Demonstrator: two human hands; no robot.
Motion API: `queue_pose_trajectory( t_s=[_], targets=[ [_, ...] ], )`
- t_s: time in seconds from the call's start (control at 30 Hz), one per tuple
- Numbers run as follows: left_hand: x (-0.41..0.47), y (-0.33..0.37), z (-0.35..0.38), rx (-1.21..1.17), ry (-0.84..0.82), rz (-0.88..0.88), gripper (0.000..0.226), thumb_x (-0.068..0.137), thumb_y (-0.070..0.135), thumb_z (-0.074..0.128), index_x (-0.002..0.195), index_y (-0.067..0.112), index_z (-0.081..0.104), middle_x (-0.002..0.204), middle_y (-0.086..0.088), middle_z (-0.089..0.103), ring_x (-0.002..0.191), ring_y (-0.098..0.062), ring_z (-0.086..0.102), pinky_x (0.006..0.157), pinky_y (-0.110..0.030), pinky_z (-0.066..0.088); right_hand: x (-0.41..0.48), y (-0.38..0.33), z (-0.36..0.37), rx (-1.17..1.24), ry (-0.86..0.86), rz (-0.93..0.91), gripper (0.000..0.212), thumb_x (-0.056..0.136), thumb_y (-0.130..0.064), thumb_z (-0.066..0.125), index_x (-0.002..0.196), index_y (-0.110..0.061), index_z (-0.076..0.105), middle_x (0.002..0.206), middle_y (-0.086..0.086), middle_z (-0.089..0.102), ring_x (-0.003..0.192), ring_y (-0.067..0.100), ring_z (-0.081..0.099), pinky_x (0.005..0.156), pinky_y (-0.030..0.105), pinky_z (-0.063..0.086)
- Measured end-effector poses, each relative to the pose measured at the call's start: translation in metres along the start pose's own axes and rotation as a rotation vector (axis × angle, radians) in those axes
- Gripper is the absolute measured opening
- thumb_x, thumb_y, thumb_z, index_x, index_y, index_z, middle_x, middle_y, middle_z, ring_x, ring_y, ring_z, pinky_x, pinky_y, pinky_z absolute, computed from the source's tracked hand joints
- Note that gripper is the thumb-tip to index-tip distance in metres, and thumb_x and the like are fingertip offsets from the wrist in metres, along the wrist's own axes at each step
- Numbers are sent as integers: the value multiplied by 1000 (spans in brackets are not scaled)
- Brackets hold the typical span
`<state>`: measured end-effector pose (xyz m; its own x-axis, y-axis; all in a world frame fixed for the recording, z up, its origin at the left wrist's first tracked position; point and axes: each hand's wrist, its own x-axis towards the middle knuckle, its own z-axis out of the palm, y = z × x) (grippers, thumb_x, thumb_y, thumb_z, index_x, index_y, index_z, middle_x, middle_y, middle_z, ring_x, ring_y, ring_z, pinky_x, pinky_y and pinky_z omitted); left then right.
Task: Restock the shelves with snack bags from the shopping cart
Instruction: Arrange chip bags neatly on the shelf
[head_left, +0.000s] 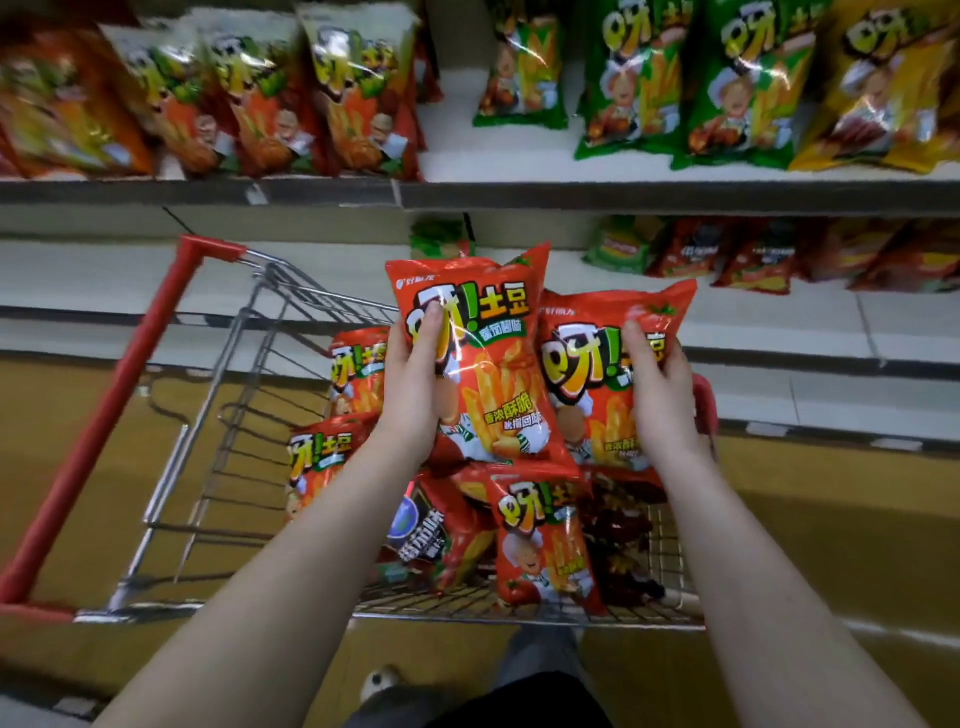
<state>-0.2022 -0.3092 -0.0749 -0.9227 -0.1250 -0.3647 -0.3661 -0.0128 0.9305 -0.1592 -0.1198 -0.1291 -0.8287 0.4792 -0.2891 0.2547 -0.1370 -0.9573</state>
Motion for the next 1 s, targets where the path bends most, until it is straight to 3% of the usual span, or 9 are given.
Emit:
queue_pose_trajectory(
  t_s=[0.07,0.17,0.27,0.33,0.43,0.53,0.7,0.83,1.0],
  targets=[
    [4,21,-27,-66,-23,56,59,88,49,56,141,28,39,117,19,60,98,-2,62,95,-33,48,-6,-23,28,42,-34,-11,22,89,-52,52,105,-37,46,98,-15,61,85,0,61,65,18,46],
    [11,55,-84,-130,-5,165,58,82,54,63,131,27,48,122,1,66,108,-19,66,98,-47,49,-21,-58,84,76,-114,-78,21,89,-49,53,104,-35,47,95,-17,62,84,0,63,62,17,46],
    [15,89,-140,-138,56,242,66,78,60,65,132,25,47,125,4,62,116,-20,60,99,-40,45,-42,-89,140,124,-144,-152,26,89,-45,56,111,-32,51,96,-15,64,86,2,64,65,18,50],
    [16,109,-184,-172,71,292,70,75,63,67,130,25,47,125,2,63,114,-21,62,100,-45,46,-60,-106,181,145,-177,-188,23,88,-47,56,105,-32,53,97,-12,66,86,5,66,72,24,52],
    [13,133,-248,-183,59,367,33,90,47,58,115,27,51,110,-1,70,98,-20,70,93,-47,53,-87,-124,239,142,-245,-237,44,85,-56,56,120,-29,50,108,-5,67,94,13,67,80,32,52],
    [6,152,-314,-187,84,418,22,92,44,56,107,28,51,110,-2,70,98,-20,70,92,-43,54,-118,-134,300,141,-302,-288,53,77,-63,60,121,-34,51,115,-3,67,101,17,66,88,39,52],
    [6,164,-417,-219,138,449,44,92,44,56,125,17,47,112,-6,70,95,-21,71,82,-37,58,-161,-136,397,161,-395,-296,40,82,-59,58,115,-37,51,111,-5,68,98,16,67,92,43,51],
    [14,162,-474,-252,226,445,39,93,39,56,122,13,51,99,-3,73,80,-14,73,63,-23,58,-183,-129,456,144,-465,-276,60,67,-70,64,115,-36,54,113,-4,68,101,18,66,96,46,49],
    [35,158,-535,-278,260,414,47,89,46,59,126,19,50,112,-7,70,98,-25,70,92,-47,54,-194,-122,524,110,-565,-246,70,62,-73,63,120,-35,52,114,-3,68,102,19,66,96,47,49]
  ],
)
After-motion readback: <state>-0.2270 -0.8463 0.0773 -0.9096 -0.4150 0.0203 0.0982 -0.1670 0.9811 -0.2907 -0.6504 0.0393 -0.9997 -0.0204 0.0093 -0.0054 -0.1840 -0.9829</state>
